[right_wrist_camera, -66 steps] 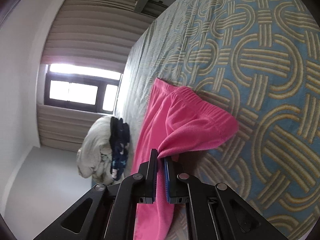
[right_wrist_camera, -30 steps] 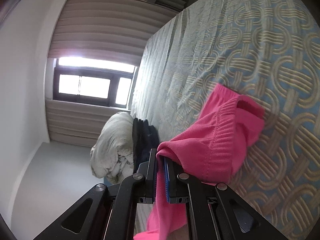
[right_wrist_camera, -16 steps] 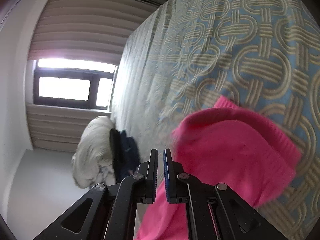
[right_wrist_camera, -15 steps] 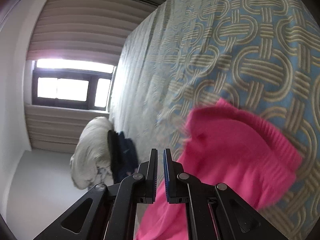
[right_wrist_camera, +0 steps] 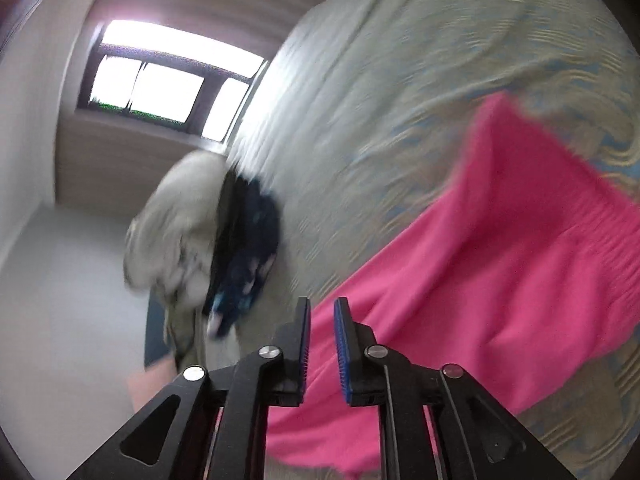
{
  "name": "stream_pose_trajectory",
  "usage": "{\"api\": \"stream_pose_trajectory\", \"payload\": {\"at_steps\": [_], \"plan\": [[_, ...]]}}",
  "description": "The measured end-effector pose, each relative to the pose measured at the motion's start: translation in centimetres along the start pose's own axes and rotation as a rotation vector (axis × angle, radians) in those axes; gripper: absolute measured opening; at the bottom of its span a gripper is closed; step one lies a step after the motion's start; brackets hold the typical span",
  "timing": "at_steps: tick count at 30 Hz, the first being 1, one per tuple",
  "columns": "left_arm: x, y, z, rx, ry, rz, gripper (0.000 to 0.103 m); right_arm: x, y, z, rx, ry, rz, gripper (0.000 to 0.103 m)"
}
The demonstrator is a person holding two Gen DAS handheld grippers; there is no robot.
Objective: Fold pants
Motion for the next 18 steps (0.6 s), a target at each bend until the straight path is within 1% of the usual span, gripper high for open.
{"api": "stream_pose_trajectory", "payload": {"at_steps": [2, 4, 6, 8, 11, 12, 13, 16, 18], "plan": [[0.1, 0.5, -0.3, -0.002, -0.03, 0.0, 0.031, 2.6, -1.3, -1.5, 0.053, 0.07, 0.013, 0.02], [0.9, 0.8, -0.6, -0.003, -0.046, 0.003, 0.031, 5.7, -2.8, -4.0, 0.118, 0.139, 0.034, 0.025], [1.8, 0.7, -0.7, -0.002, -0.02, -0.016, 0.031, 8.3, -4.4, -5.9, 0.169, 0.196, 0.053, 0.027], [2.5, 0.3, -1.0, 0.003, 0.016, -0.053, 0.031, 12.2, -6.7, -9.0, 0.231, 0.313, 0.065, 0.027], [3.3, -0.3, -1.4, 0.003, 0.039, -0.08, 0.031, 18.7, -11.1, -14.6, 0.326, 0.525, 0.08, 0.027], [3.5, -0.5, -1.6, 0.003, 0.047, -0.094, 0.031, 21.5, -13.2, -17.2, 0.369, 0.61, 0.099, 0.027], [3.7, -0.5, -1.7, 0.002, 0.049, -0.105, 0.031, 23.1, -14.2, -19.0, 0.397, 0.661, 0.115, 0.027], [4.2, -0.4, -1.8, -0.02, 0.034, -0.123, 0.031, 29.5, -19.9, -26.1, 0.501, 0.886, 0.17, 0.027], [4.6, -0.2, -1.8, -0.034, 0.019, -0.122, 0.031, 33.0, -23.9, -29.9, 0.53, 1.023, 0.16, 0.027]]}}
Point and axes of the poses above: each gripper's, at about its wrist camera, not at the fingertips, and y roughly against the way its jaws point, x to its left, z to its top, the point moved 9 cm from there along -y, roughly the way its jaws point, and after that the axes turned 7 degrees about y, right-handed, at the moved point
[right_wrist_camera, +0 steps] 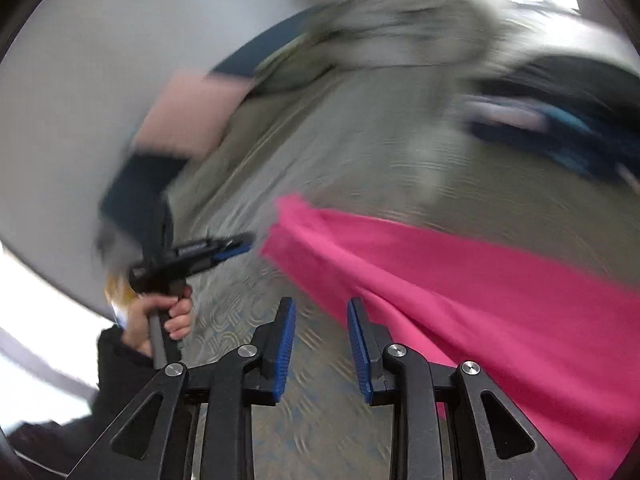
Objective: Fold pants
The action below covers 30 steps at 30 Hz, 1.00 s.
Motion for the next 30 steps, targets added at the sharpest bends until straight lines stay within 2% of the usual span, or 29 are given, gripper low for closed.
{"api": "stream_pose_trajectory", "payload": {"at_steps": [3, 7, 12, 16, 17, 18, 19, 23, 27, 29, 30], "plan": [[0.8, 0.5, 0.3, -0.024, 0.001, -0.015, 0.031, 2.4, -6.3, 3.2, 0.048, 0.116, -0.027, 0.027], [1.9, 1.0, 0.8, -0.035, 0.041, -0.059, 0.031, 3.7, -12.8, 5.7, 0.094, 0.234, -0.083, 0.027], [3.0, 0.9, 1.1, -0.039, 0.096, -0.103, 0.031, 3.0, -17.1, 5.8, 0.135, 0.372, -0.253, 0.027], [2.8, 0.3, 0.8, -0.024, 0.103, -0.115, 0.031, 1.3, -18.9, 5.9, 0.152, 0.403, -0.371, 0.026], [2.6, 0.2, 0.6, -0.02, 0.101, -0.116, 0.031, 1.0, -19.2, 5.8, 0.159, 0.388, -0.363, 0.024], [2.3, 0.1, 0.4, -0.015, 0.092, -0.115, 0.031, 0.8, -19.1, 6.0, 0.156, 0.373, -0.355, 0.005], [2.2, 0.0, 0.3, -0.014, 0.085, -0.114, 0.031, 0.3, -18.9, 6.2, 0.146, 0.331, -0.355, 0.003], [1.6, -0.5, 0.2, -0.009, 0.09, -0.128, 0.031, -0.6, -17.3, 7.1, 0.105, 0.217, -0.323, 0.003], [0.4, -1.1, 0.3, -0.011, 0.108, -0.181, 0.031, -0.5, -15.0, 8.0, 0.073, 0.115, -0.209, 0.003], [-0.2, -1.5, 0.5, -0.011, 0.119, -0.234, 0.031, -0.2, -13.6, 8.7, 0.045, 0.083, -0.168, 0.003], [-0.8, -1.6, 0.6, -0.017, 0.136, -0.293, 0.032, 0.0, -12.8, 9.1, 0.031, 0.074, -0.148, 0.003]]}}
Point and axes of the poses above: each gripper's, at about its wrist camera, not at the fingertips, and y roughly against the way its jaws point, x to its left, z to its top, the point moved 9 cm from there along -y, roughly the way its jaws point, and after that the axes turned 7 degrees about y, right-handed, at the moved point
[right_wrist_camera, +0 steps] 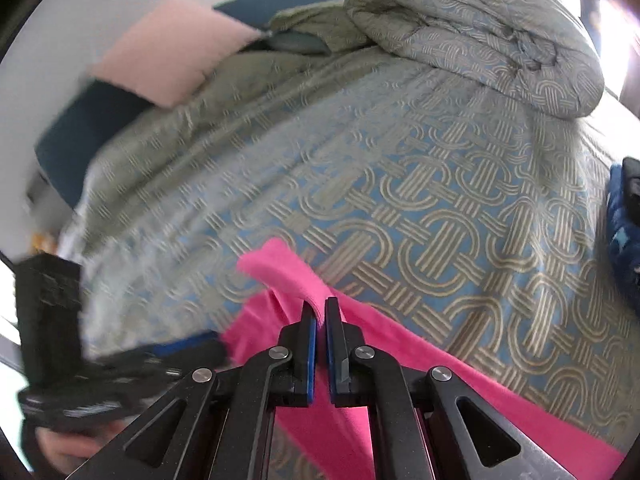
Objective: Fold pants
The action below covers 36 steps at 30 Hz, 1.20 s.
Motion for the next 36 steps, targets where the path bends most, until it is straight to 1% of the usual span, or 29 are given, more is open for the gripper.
{"api": "stream_pose_trajectory", "payload": {"at_steps": [1, 2, 3, 4, 8, 10, 12, 13, 15, 16, 17, 18, 19, 20, 21, 23, 25, 27, 29, 30, 32, 33, 35, 36], "plan": [[-0.3, -0.1, 0.1, -0.004, 0.012, -0.039, 0.036, 0.2, 0.6, 0.2, -0.007, -0.004, 0.015, 0.003], [-0.5, -0.4, 0.1, -0.007, 0.029, -0.081, 0.047, 0.3, 1.3, 0.5, -0.013, -0.008, 0.029, 0.003], [-0.6, -0.5, 0.3, -0.02, 0.052, -0.123, 0.051, 0.5, 2.0, 0.7, -0.022, -0.012, 0.044, 0.003], [-0.8, -0.6, 0.4, -0.027, 0.064, -0.145, 0.054, 0.6, 2.4, 0.9, -0.027, -0.014, 0.056, 0.003], [-1.8, -1.7, 0.8, -0.022, 0.142, -0.294, 0.054, 1.4, 5.1, 1.4, -0.05, -0.035, 0.132, 0.003], [-2.2, -2.3, 1.1, -0.019, 0.179, -0.353, 0.054, 1.6, 6.1, 1.6, -0.062, -0.048, 0.165, 0.003], [-3.0, -2.6, 1.5, -0.025, 0.213, -0.428, 0.054, 1.6, 6.8, 1.7, -0.068, -0.063, 0.186, 0.003], [-3.4, -2.5, 1.7, -0.03, 0.221, -0.449, 0.054, 1.5, 7.1, 1.7, -0.071, -0.068, 0.193, 0.003], [-4.4, -2.2, 2.1, -0.042, 0.23, -0.524, 0.052, 1.1, 7.5, 1.7, -0.073, -0.086, 0.211, 0.003], [-4.5, -2.1, 2.2, -0.041, 0.24, -0.55, 0.048, 1.0, 7.7, 1.7, -0.075, -0.099, 0.225, 0.003], [-4.6, -2.0, 2.3, -0.036, 0.26, -0.591, 0.043, 0.8, 7.7, 1.7, -0.075, -0.111, 0.241, 0.003], [-4.7, -2.0, 2.4, -0.028, 0.295, -0.645, 0.042, 0.7, 7.9, 1.7, -0.078, -0.123, 0.257, 0.003], [-4.6, -1.9, 2.4, -0.024, 0.311, -0.67, 0.038, 0.5, 7.9, 1.7, -0.078, -0.129, 0.263, 0.003], [-4.8, -2.0, 2.3, -0.017, 0.32, -0.69, 0.024, 0.4, 8.0, 1.7, -0.079, -0.132, 0.266, 0.003], [-5.2, -2.0, 2.0, -0.006, 0.305, -0.694, 0.018, 0.3, 8.2, 1.7, -0.083, -0.136, 0.268, 0.003], [-5.8, -2.4, 1.8, -0.004, 0.271, -0.682, 0.011, 0.2, 8.3, 1.8, -0.086, -0.148, 0.278, 0.003], [-6.6, -2.5, 1.6, 0.0, 0.245, -0.684, 0.008, 0.2, 8.3, 1.7, -0.084, -0.157, 0.289, 0.003], [-7.0, -2.1, 1.3, -0.011, 0.217, -0.664, 0.007, 0.2, 8.3, 1.6, -0.084, -0.159, 0.289, 0.003], [-7.2, -2.0, 1.4, -0.026, 0.199, -0.627, 0.006, 0.1, 8.3, 1.6, -0.087, -0.162, 0.286, 0.003], [-7.1, -1.4, 1.2, -0.046, 0.192, -0.594, 0.006, 0.0, 8.4, 1.5, -0.088, -0.165, 0.278, 0.003], [-6.7, -0.1, 1.2, -0.084, 0.185, -0.552, 0.006, -0.2, 8.4, 1.6, -0.092, -0.167, 0.267, 0.003], [-6.6, 0.8, 1.2, -0.109, 0.173, -0.507, 0.006, -0.2, 8.3, 1.7, -0.093, -0.166, 0.264, 0.003], [-6.6, 1.6, 1.2, -0.139, 0.146, -0.459, 0.006, -0.2, 7.8, 1.8, -0.087, -0.16, 0.256, 0.003], [-6.6, 2.0, 1.1, -0.15, 0.124, -0.416, 0.006, -0.2, 7.4, 1.8, -0.079, -0.153, 0.248, 0.003]]}}
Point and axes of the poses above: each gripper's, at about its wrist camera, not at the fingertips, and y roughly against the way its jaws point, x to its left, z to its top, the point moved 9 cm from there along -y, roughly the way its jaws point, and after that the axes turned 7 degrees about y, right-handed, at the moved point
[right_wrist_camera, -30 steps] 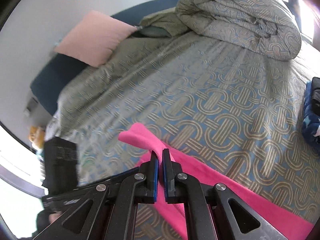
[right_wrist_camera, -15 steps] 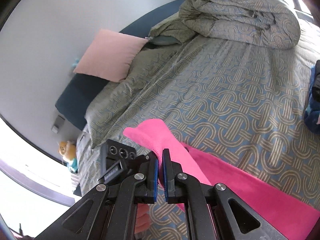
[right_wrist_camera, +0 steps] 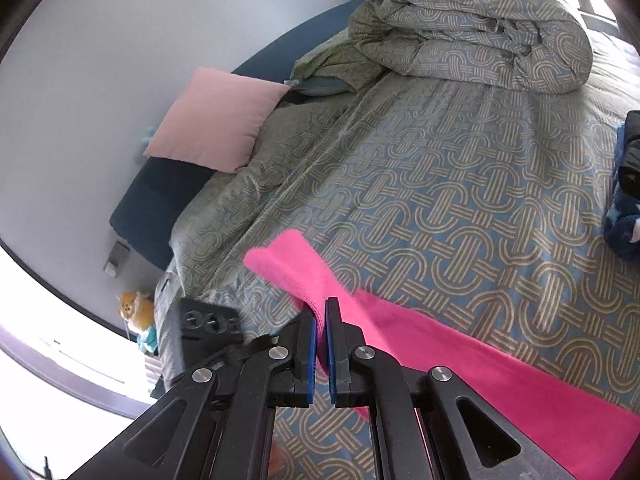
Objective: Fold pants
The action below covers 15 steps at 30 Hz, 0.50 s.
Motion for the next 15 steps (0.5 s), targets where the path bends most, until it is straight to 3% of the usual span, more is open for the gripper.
{"api": "stream_pose_trajectory", "payload": {"at_steps": [7, 15], "plan": [[2.8, 1.6, -1.1, -0.069, -0.084, 0.252, 0.006, -2.3, -5.6, -0.9, 0.095, 0.004, -0.06, 0.003], [8.9, 2.2, -1.6, -0.107, -0.043, 0.467, 0.006, -4.5, -12.2, -3.0, 0.199, 0.031, -0.112, 0.003]]}}
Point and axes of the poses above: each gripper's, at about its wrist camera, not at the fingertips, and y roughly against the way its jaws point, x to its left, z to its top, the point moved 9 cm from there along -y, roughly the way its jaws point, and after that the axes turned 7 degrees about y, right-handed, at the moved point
